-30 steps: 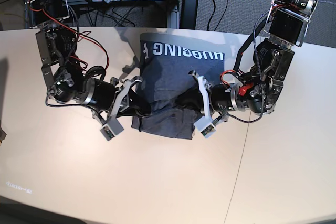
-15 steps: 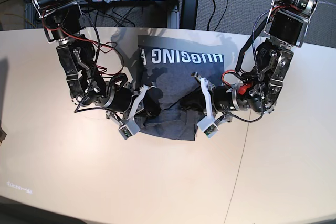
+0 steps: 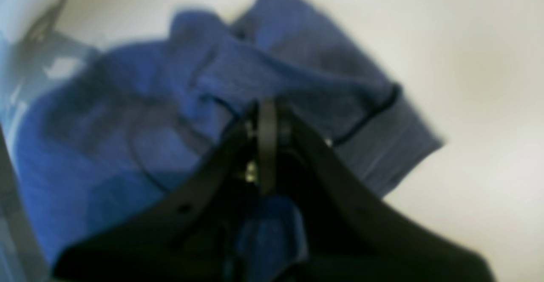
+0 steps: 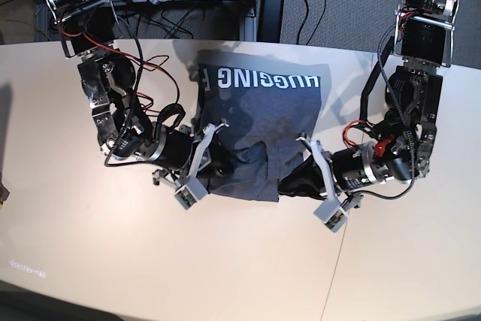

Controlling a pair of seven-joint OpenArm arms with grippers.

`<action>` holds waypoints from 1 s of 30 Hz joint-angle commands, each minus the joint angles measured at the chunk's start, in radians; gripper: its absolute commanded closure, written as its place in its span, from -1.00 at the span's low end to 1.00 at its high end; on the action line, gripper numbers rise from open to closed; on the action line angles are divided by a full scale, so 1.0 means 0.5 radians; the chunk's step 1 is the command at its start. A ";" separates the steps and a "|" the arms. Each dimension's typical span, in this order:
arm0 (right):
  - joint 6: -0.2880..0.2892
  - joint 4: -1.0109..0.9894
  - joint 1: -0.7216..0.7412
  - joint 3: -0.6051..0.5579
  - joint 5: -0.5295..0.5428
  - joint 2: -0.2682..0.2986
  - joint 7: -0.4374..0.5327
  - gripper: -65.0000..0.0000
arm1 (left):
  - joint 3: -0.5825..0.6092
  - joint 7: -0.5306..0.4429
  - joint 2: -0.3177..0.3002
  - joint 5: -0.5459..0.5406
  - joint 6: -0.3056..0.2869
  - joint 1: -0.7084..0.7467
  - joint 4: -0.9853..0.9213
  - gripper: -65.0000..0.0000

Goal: Fold the T-shirt properly

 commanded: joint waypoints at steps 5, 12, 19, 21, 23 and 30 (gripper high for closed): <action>0.117 0.260 -0.002 0.224 0.126 0.025 -0.175 1.00 | -0.098 -0.029 -0.153 -0.043 -0.023 0.171 0.128 1.00; 0.117 0.526 -0.383 0.681 0.314 0.205 -0.233 1.00 | -0.573 -0.027 -0.311 -0.103 -0.023 0.710 0.437 1.00; 0.117 0.653 -0.954 1.191 0.478 0.269 -0.277 1.00 | -1.012 -0.001 -0.320 -0.169 -0.023 1.267 0.662 1.00; 0.117 0.705 -1.140 1.321 0.549 0.269 -0.293 1.00 | -1.099 -0.001 -0.320 -0.167 -0.023 1.423 0.687 1.00; 0.118 0.749 -1.324 1.430 0.594 0.267 -0.301 1.00 | -1.196 -0.002 -0.310 -0.162 -0.023 1.569 0.689 1.00; 0.117 0.814 -1.918 1.716 0.653 0.242 -0.295 1.00 | -1.543 -0.134 -0.217 0.025 -0.023 2.013 0.683 1.00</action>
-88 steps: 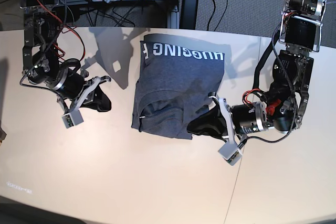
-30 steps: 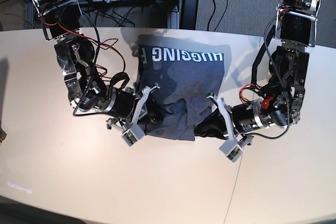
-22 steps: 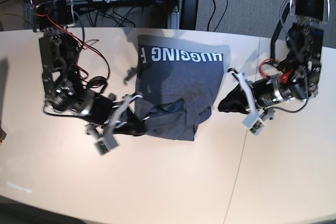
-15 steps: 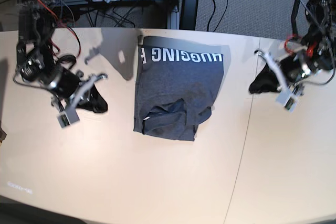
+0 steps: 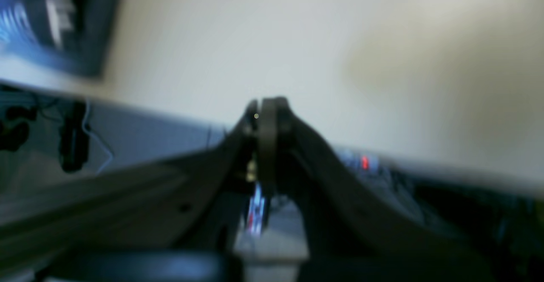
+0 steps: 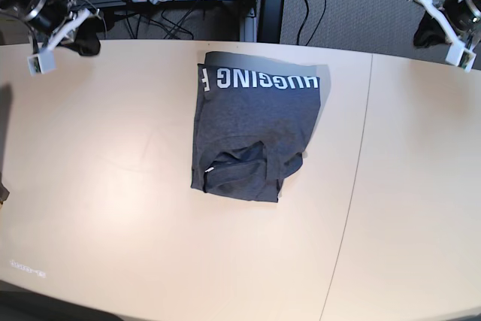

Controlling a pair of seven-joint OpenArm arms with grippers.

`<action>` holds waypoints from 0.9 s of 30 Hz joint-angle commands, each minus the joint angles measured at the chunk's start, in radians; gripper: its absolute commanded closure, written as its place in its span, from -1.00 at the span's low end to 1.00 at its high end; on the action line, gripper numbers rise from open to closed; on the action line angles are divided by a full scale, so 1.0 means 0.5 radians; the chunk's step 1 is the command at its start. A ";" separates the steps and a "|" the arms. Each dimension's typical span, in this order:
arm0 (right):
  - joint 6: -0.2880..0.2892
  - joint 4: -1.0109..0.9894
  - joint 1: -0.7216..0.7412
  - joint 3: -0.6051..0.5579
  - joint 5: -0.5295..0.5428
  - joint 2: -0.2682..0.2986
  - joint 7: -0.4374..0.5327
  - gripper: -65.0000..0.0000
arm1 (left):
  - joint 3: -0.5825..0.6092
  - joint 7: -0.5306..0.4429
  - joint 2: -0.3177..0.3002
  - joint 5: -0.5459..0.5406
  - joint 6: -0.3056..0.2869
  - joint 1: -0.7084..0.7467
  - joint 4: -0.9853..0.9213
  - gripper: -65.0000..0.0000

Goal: Fold the T-shirt properly

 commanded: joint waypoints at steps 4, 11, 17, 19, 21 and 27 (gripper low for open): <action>0.118 -0.014 -0.227 0.050 0.031 -0.041 0.072 1.00 | 0.010 -0.188 0.060 0.131 -0.020 0.138 -0.075 1.00; 0.102 -0.555 -0.259 0.013 -0.075 -0.096 0.221 1.00 | 0.408 -0.563 0.107 0.687 0.179 0.006 -0.810 1.00; 0.082 -1.363 -0.038 -0.072 -0.243 -0.096 0.328 1.00 | 0.859 -0.803 0.108 0.958 0.544 -0.379 -1.609 1.00; 0.063 -1.641 0.082 -0.097 -0.335 -0.097 0.423 1.00 | 1.010 -0.817 0.116 0.980 0.632 -0.547 -1.849 1.00; -0.024 -1.904 0.239 -0.111 -0.472 -0.098 0.472 1.00 | 1.147 -0.816 0.140 0.980 0.716 -0.734 -2.087 1.00; -0.227 -2.514 0.757 -0.226 -0.648 -0.109 0.382 1.00 | 1.484 -0.851 0.275 0.983 0.732 -1.312 -2.792 1.00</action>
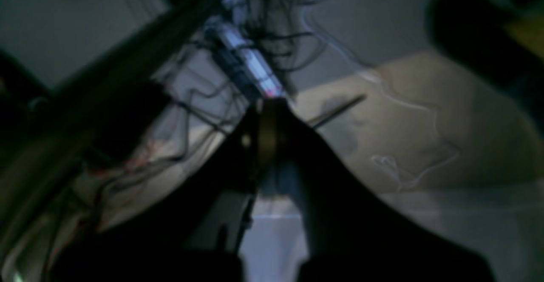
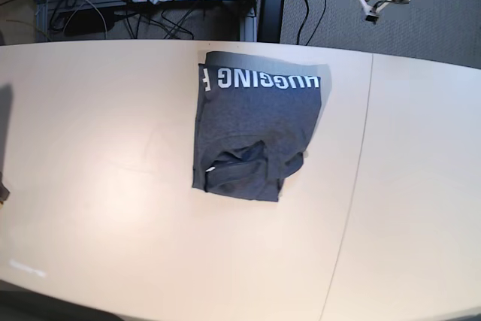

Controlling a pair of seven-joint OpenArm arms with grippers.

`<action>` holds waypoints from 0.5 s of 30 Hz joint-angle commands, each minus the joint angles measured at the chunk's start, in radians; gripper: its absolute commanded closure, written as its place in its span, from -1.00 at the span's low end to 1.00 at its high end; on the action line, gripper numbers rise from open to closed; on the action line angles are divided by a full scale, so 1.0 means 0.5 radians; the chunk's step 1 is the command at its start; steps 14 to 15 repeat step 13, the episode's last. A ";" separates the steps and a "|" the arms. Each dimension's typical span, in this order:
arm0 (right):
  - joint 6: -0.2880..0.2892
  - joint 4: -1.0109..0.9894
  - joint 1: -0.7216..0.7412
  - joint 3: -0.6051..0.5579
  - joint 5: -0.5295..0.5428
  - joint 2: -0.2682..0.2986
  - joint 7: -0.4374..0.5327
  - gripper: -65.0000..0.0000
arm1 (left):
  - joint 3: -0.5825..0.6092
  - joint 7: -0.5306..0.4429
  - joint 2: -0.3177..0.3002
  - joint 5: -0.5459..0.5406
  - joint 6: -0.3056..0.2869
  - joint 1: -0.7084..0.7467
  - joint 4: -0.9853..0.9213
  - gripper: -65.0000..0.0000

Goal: Fold the T-shirt properly

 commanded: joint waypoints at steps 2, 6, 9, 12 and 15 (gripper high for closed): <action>-0.104 -0.045 0.095 -0.057 -0.011 -0.009 -0.050 1.00 | 0.101 -0.014 0.020 0.031 -0.004 -0.127 -0.108 1.00; -0.101 -0.005 0.240 -0.114 -0.011 -0.138 -0.069 1.00 | 0.285 0.050 0.079 0.036 -0.003 -0.259 -0.128 1.00; -0.095 0.081 0.281 -0.114 -0.010 -0.261 -0.153 1.00 | 0.345 0.042 0.087 0.034 -0.003 -0.257 -0.093 1.00; -0.095 0.172 0.279 -0.114 -0.010 -0.359 -0.149 1.00 | 0.344 0.031 0.087 0.034 -0.003 -0.243 -0.079 1.00; -0.095 0.189 0.279 -0.114 -0.005 -0.378 -0.124 1.00 | 0.344 0.027 0.087 0.034 -0.004 -0.237 -0.079 1.00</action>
